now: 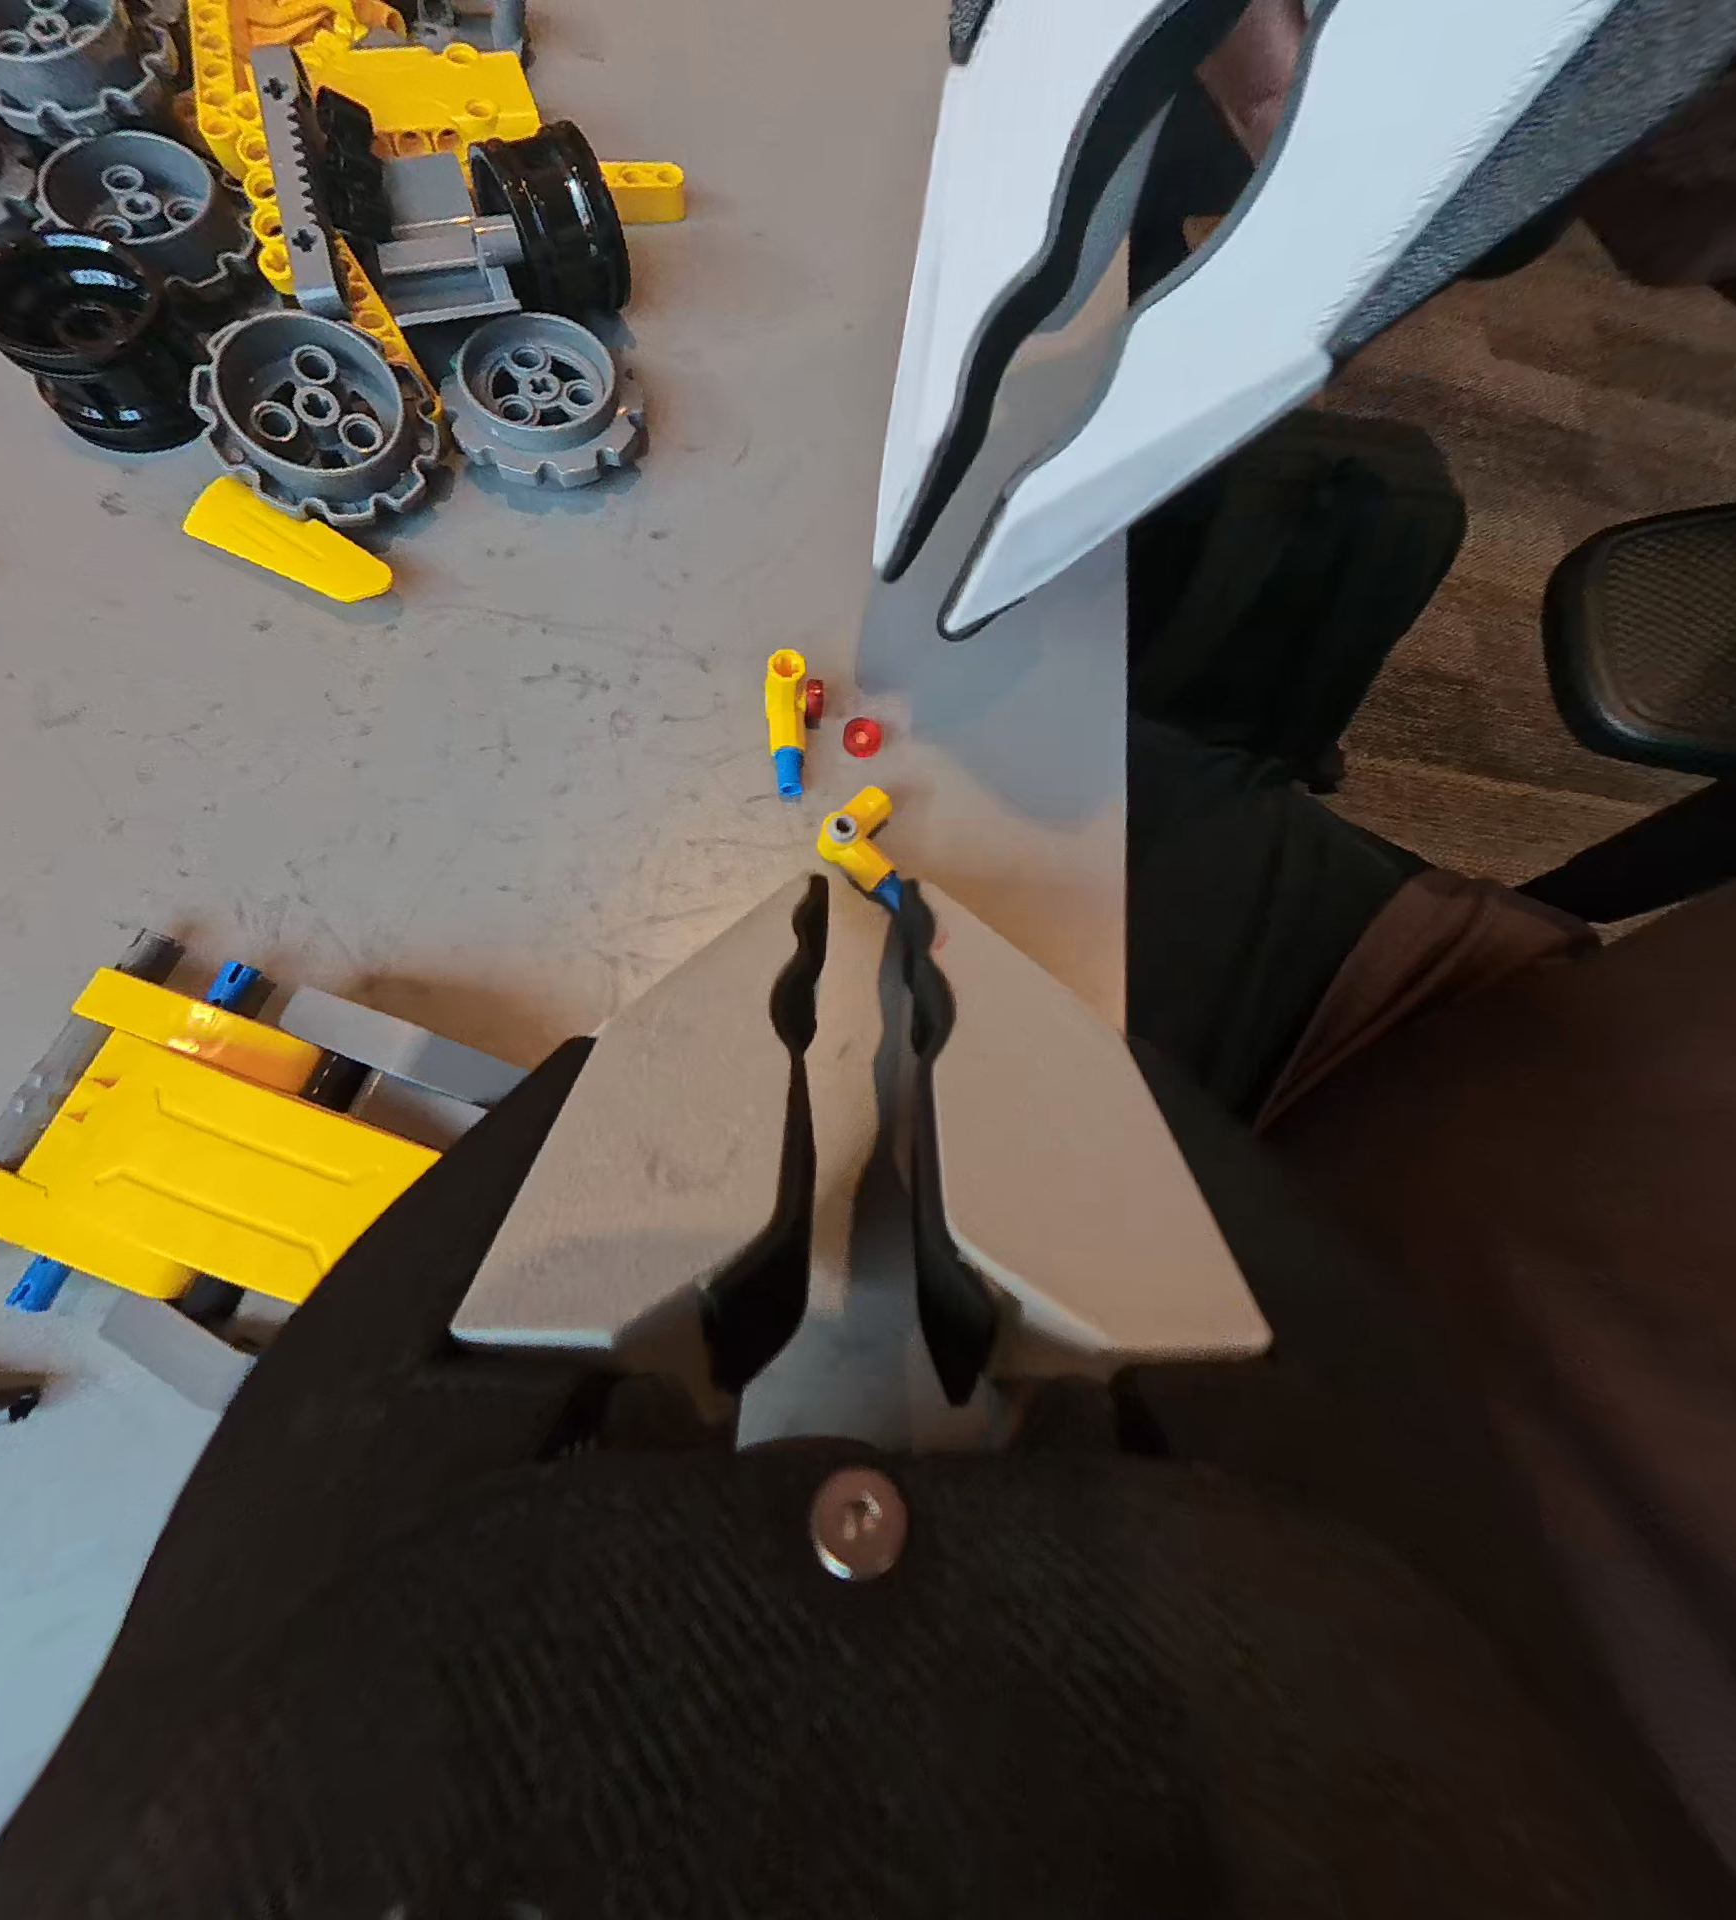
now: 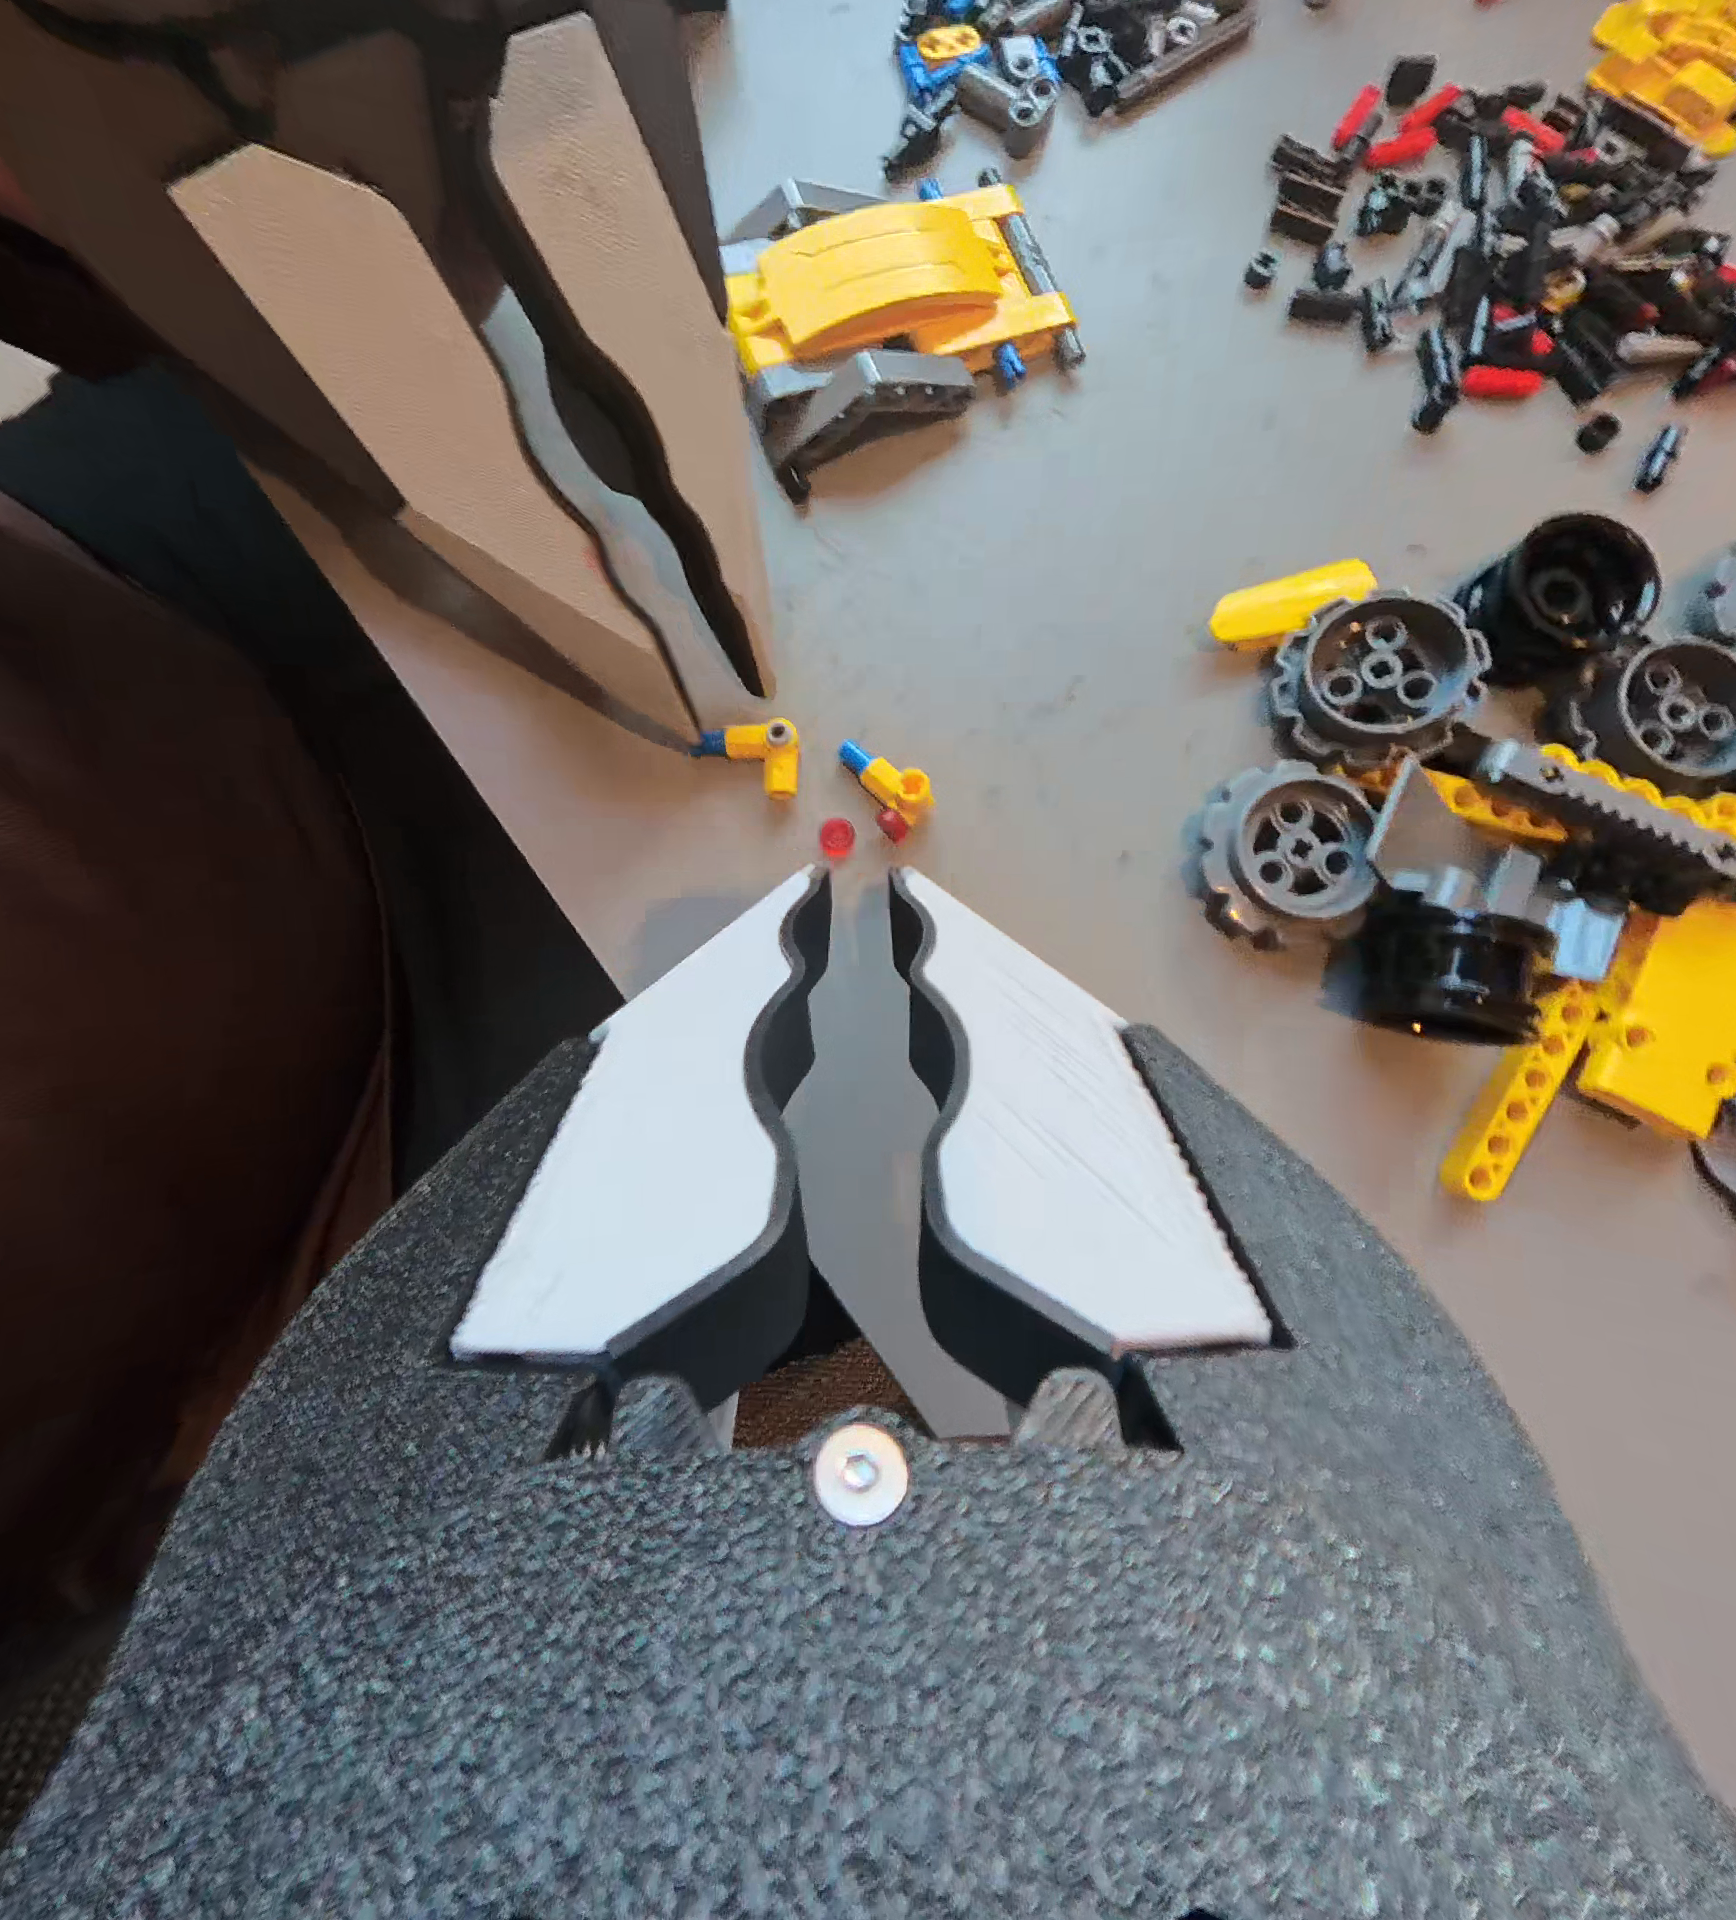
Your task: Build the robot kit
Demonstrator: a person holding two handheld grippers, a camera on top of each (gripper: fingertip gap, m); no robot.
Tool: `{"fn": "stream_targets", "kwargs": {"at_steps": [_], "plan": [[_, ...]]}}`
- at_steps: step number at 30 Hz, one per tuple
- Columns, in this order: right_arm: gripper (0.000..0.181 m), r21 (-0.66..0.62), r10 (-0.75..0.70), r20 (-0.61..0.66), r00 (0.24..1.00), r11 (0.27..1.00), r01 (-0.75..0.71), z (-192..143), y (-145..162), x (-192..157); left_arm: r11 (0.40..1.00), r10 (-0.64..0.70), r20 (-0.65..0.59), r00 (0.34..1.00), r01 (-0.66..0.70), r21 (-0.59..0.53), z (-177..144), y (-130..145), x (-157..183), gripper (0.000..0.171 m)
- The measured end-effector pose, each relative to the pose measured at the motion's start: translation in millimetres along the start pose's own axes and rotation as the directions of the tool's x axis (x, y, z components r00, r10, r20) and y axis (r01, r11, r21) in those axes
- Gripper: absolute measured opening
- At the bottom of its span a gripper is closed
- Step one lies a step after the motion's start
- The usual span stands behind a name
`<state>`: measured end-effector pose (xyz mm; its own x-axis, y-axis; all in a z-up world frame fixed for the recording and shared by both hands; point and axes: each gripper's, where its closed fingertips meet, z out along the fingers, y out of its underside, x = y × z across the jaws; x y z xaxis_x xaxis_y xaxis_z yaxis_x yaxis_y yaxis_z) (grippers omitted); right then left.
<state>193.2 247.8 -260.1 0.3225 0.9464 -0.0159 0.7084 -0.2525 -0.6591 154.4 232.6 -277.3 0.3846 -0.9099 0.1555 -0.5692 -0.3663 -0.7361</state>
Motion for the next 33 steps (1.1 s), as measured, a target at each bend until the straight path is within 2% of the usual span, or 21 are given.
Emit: {"fn": "stream_targets", "kwargs": {"at_steps": [4,11,22,28,31,33], "plan": [[0.011,-0.012,0.007,-0.003,1.000,1.000,-0.007,4,7,-1,1.000,-0.020,-0.021,1.000,0.020,-0.009,3,0,4,0.016],[0.011,0.007,0.027,0.015,1.000,1.000,-0.028,20,4,-3,1.000,-0.008,0.021,1.000,0.009,-0.022,5,0,-1,0.008],[0.006,0.038,0.017,0.041,0.999,0.999,-0.018,28,3,-7,1.000,-0.002,0.016,1.000,0.002,-0.017,2,3,0,0.010],[0.005,0.172,0.116,0.165,0.979,0.974,-0.145,15,-16,-18,0.999,0.031,0.013,0.999,-0.032,0.044,-5,-3,5,0.014],[0.005,0.268,0.175,0.289,0.941,0.929,-0.255,1,-36,-26,0.990,0.082,0.031,0.996,-0.085,0.109,-12,-10,9,0.016],[0.005,0.311,0.194,0.375,0.906,0.895,-0.321,-9,-47,-33,0.972,0.111,0.070,0.991,-0.123,0.202,-22,-21,10,0.018]]}}
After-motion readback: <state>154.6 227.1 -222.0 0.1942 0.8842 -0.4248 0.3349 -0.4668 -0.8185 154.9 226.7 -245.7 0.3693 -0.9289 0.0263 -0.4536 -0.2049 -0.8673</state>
